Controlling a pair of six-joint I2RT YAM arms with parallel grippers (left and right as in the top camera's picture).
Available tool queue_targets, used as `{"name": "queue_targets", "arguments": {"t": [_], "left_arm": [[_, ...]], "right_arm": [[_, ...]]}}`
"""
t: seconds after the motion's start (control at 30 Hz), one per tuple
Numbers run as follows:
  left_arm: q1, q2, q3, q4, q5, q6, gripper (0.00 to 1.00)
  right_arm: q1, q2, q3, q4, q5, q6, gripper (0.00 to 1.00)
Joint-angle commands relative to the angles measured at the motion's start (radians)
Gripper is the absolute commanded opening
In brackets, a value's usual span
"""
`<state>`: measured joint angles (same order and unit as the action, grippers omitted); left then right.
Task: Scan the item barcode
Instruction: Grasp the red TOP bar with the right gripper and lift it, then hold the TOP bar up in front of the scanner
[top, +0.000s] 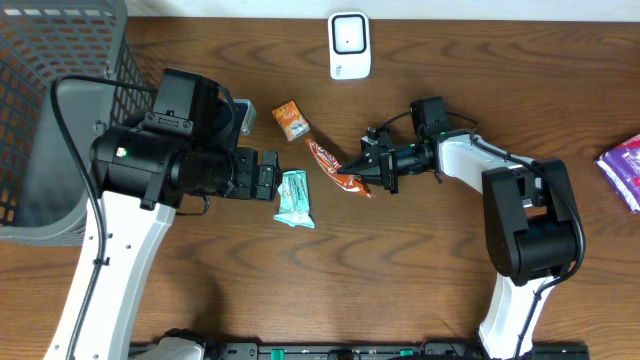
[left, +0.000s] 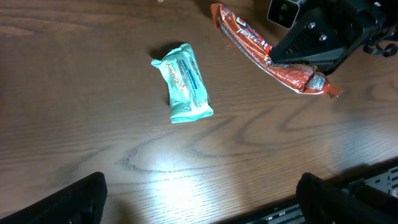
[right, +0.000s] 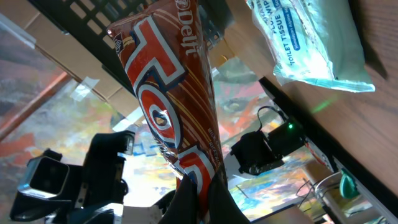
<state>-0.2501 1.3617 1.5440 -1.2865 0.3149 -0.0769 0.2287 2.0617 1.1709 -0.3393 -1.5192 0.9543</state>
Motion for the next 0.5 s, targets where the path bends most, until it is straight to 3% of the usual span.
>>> {"name": "queue_targets", "arguments": {"t": [0.0,0.27,0.47], "left_arm": [[-0.002,0.004,-0.004,-0.005,-0.003,0.013,0.98],[-0.002,0.004,-0.004,-0.005,-0.003,0.013,0.98],[-0.002,0.004,-0.004,-0.005,-0.003,0.013,0.98]], "right_arm": [[0.004,0.004,-0.004,0.000,-0.042,0.041,0.01],[0.025,0.004,-0.004,0.066,0.002,0.018,0.01],[0.053,0.002,-0.004,0.118,0.322,0.067,0.01]]}}
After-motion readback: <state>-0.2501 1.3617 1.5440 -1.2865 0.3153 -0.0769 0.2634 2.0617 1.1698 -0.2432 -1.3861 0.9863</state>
